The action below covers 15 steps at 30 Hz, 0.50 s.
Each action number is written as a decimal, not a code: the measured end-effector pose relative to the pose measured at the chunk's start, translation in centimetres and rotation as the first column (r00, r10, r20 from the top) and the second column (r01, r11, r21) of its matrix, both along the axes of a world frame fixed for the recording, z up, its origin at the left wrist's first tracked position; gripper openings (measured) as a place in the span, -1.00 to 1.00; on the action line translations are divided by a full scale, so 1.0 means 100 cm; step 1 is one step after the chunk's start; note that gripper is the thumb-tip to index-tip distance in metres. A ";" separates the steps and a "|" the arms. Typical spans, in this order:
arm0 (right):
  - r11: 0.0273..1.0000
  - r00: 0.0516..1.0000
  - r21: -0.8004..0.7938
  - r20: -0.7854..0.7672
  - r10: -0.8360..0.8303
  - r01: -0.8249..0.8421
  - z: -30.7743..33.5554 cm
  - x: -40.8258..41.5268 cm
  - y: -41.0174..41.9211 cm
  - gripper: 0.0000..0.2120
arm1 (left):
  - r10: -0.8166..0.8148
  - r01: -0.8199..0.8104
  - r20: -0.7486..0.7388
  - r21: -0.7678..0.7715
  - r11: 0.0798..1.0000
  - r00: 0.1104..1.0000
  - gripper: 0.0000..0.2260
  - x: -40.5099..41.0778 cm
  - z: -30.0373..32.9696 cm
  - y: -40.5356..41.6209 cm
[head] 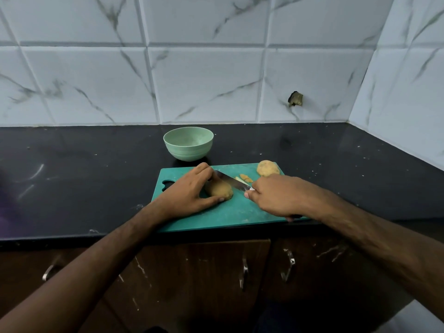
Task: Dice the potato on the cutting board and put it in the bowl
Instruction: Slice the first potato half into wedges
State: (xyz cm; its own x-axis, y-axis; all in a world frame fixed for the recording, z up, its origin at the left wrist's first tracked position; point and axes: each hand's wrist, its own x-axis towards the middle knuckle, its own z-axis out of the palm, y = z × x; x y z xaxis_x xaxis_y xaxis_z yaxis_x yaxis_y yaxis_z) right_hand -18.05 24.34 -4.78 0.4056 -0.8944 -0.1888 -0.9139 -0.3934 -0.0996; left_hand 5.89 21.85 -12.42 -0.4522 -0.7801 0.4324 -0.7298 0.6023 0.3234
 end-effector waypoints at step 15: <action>0.998 0.996 -0.026 0.058 0.063 -0.062 -0.025 0.021 -0.020 -0.57 | -0.005 0.005 -0.034 0.009 1.000 0.999 -0.63 -0.003 -0.001 0.002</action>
State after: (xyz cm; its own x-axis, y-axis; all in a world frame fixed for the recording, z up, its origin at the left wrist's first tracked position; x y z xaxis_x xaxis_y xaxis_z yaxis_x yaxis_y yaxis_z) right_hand -15.94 22.36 -7.23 0.4704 -0.8710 -0.1415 -0.8804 -0.4523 -0.1423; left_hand 5.63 22.07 -12.48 -0.4416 -0.7818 0.4403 -0.7153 0.6030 0.3532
